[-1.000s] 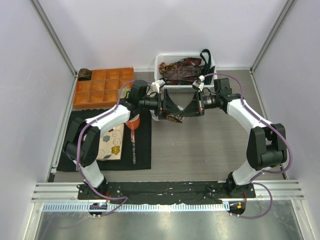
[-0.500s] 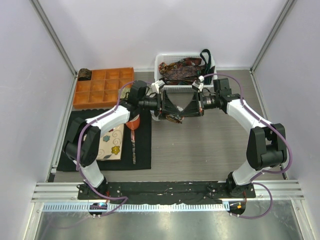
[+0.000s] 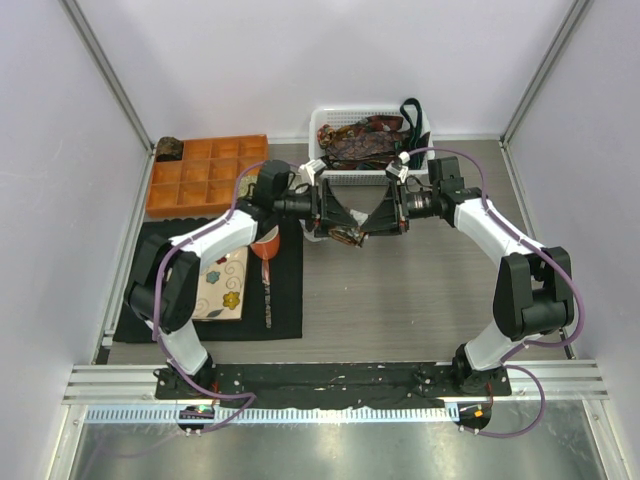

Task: Roll the ties
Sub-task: Place the tie in the storage box.

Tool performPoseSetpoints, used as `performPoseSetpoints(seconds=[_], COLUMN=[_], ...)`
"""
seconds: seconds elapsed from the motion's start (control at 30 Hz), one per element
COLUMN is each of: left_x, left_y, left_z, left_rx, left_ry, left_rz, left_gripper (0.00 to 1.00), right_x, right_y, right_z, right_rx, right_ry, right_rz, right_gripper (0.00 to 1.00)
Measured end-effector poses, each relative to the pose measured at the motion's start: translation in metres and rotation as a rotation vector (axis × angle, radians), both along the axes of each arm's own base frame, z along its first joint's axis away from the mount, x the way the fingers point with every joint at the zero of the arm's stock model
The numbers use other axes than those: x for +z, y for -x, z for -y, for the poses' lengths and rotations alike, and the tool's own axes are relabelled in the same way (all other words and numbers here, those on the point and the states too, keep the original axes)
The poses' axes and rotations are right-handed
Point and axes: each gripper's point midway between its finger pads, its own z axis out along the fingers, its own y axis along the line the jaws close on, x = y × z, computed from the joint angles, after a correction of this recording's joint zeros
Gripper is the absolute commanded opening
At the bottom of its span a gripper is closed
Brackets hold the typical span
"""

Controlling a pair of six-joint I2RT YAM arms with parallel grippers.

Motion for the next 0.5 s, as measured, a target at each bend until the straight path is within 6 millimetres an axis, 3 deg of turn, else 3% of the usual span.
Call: performPoseSetpoints(seconds=[0.1, 0.2, 0.23, 0.27, 0.5], left_x=[0.000, 0.000, 0.000, 0.000, 0.002], left_y=[-0.003, -0.005, -0.005, -0.006, -0.011], left_z=[-0.003, -0.004, -0.004, -0.005, -0.015], left_rx=[0.010, 0.014, 0.015, 0.016, 0.020], left_ry=[0.000, 0.000, 0.000, 0.000, -0.025], left_rz=[0.000, 0.001, 0.001, 0.003, 0.036], left_gripper=[0.00, 0.00, 0.00, 0.00, 0.00], right_x=[-0.001, -0.003, -0.003, -0.004, -0.012], right_y=[0.000, -0.001, -0.001, -0.002, -0.011], right_z=[0.002, 0.004, 0.005, 0.007, 0.022], right_rx=[-0.004, -0.012, -0.016, -0.020, -0.072], right_ry=[0.004, 0.011, 0.014, 0.017, 0.095], right_rz=[0.000, 0.007, 0.004, 0.007, 0.044], right_gripper=[0.54, 0.68, 0.83, 0.89, 0.97])
